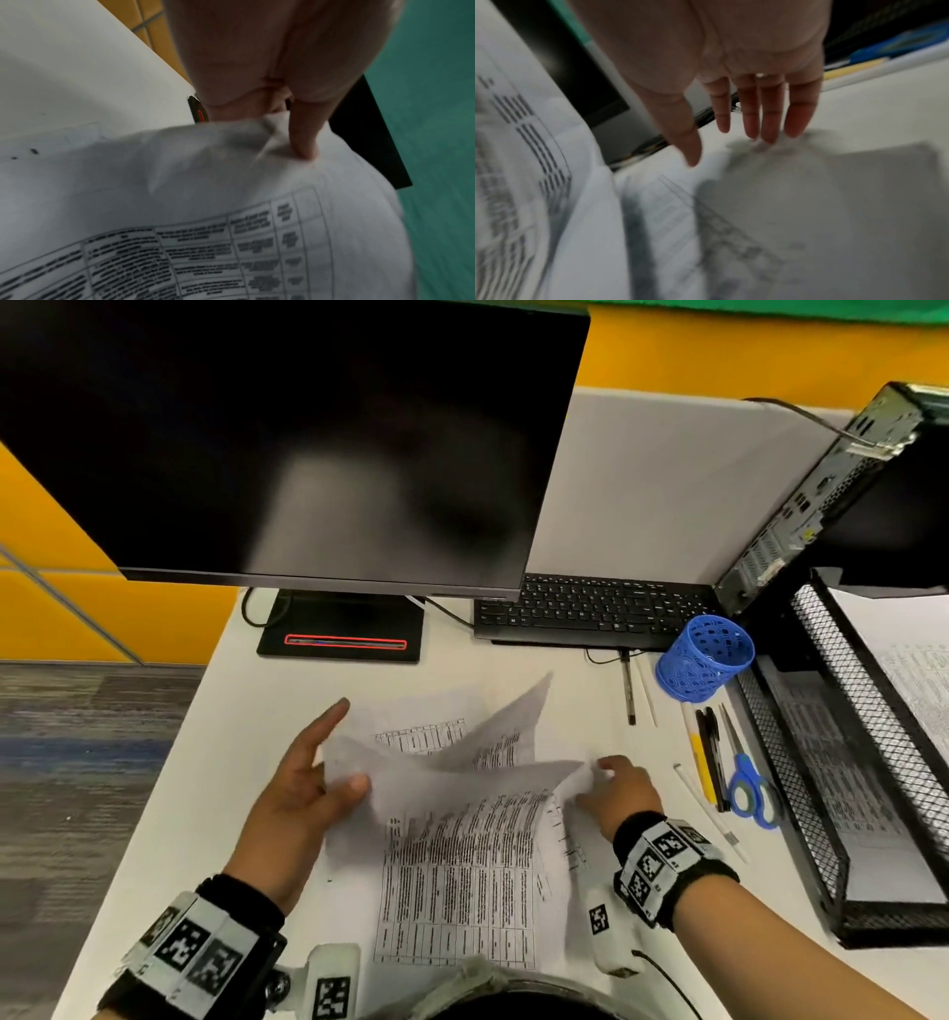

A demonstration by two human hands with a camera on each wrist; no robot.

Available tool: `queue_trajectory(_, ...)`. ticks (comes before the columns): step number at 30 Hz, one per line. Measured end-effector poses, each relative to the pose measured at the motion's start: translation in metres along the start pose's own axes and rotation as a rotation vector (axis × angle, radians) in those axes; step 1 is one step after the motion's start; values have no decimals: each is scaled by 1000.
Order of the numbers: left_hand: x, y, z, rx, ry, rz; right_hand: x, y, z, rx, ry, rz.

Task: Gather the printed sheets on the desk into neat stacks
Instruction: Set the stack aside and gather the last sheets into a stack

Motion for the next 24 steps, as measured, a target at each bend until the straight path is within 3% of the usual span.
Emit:
queue_trajectory(3, 3, -6, -7, -101, 109, -157, 6, -2, 8, 62, -241, -9)
queue_trajectory(7, -3, -6, -19, -157, 406, -256, 18, -2, 10, 33, -343, -100)
queue_trajectory(9, -2, -5, -26, -175, 507, -264, 18, -1, 8, -1, -272, -135)
queue_trajectory(11, -8, -3, -36, -210, 500, -191, 15, -2, 6, -32, -172, -151)
queue_trajectory(15, -30, 5, -51, -288, 336, 149, 7, -2, 11, -111, -75, -157)
queue_trajectory(17, -43, 12, -60, -297, 369, 259, 6, -3, 14, -127, -56, -185)
queue_trajectory(24, -64, 35, -93, -459, 385, 343, 3, -8, 20, -150, 25, -228)
Point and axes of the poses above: each hand's wrist, its own y-axis towards the middle knuckle, its own x-axis out of the palm, z = x × y, the point moved 5 cm from there along y, towards the middle knuckle, and after that the axes turned 6 degrees about x, right-handed, at the moved point
